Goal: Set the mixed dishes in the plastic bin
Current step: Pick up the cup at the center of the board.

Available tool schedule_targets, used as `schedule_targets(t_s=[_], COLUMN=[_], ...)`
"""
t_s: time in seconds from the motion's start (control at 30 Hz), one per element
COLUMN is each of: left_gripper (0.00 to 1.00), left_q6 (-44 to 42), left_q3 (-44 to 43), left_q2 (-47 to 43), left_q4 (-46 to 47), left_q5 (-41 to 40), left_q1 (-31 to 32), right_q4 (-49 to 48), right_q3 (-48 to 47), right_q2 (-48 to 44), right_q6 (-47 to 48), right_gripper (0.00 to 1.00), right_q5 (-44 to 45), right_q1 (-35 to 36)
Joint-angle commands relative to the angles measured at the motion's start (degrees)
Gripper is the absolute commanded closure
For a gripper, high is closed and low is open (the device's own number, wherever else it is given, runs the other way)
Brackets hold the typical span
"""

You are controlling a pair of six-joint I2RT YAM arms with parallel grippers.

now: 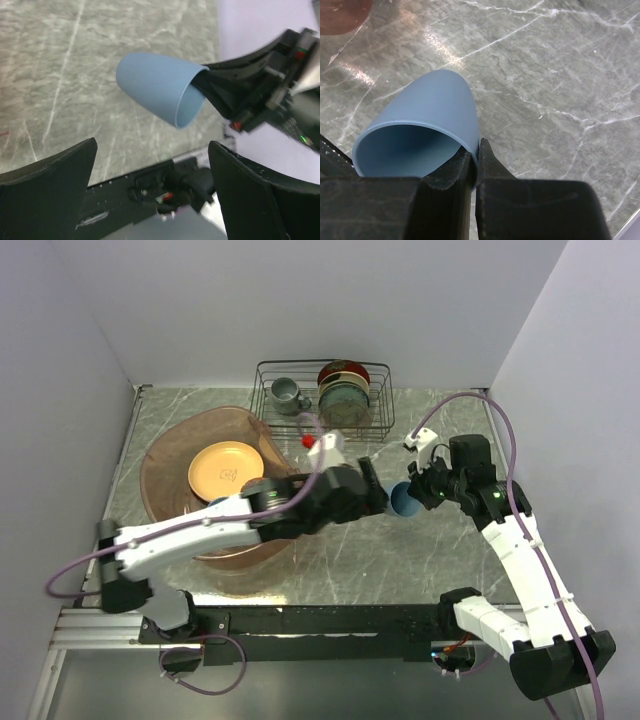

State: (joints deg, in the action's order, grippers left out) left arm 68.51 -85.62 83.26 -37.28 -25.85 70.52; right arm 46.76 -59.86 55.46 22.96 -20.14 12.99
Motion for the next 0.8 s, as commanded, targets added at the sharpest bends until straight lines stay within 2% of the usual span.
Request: schedule_targets(t_s=[0.0,0.07,0.27,0.47,0.6,0.7,0.77], left_gripper=[0.01,0.01,0.03,0.16,0.21,0.30,0.46], left_q6=[5.6,6.0,7.9,10.8,13.6,14.4,14.8], left_q3=[-14.9,-21.2,-30.7,-34.9,-36.5,-36.5,-35.1], left_q2=[11.5,17.0,26.8,32.3,34.8,35.5,35.0], left_q4=[-16.5,-21.0,-29.5,-35.7,-40.0,-40.9,-40.9], left_q5=[-11.4,-13.0,-17.1,-22.0,-25.4,-27.3,-28.1], left_q1=[3.4,4.7,5.9,6.0,6.0,5.9,5.9], right_q4=[-3.1,-3.2,-3.1,-2.7,-2.1,-1.4,-1.2], right_q3=[-1.2,-1.3,-1.3,-1.1,-1.0,-1.0,-1.1], right_q2=[-1.2,-1.1,-1.3,-1.6,-1.6,-1.7,-1.8], right_q6=[-1.3,-1.4,-1.7,-1.6,-1.0,-0.4,-0.2], right_gripper=[1.00,1.00,1.00,1.00,1.00,1.00,1.00], right_q5=[0.3,0.2,-0.8,-2.4,-4.7,-6.7,-7.4], right_q1=[0.5,0.5,0.5,0.5,0.5,0.5,0.5])
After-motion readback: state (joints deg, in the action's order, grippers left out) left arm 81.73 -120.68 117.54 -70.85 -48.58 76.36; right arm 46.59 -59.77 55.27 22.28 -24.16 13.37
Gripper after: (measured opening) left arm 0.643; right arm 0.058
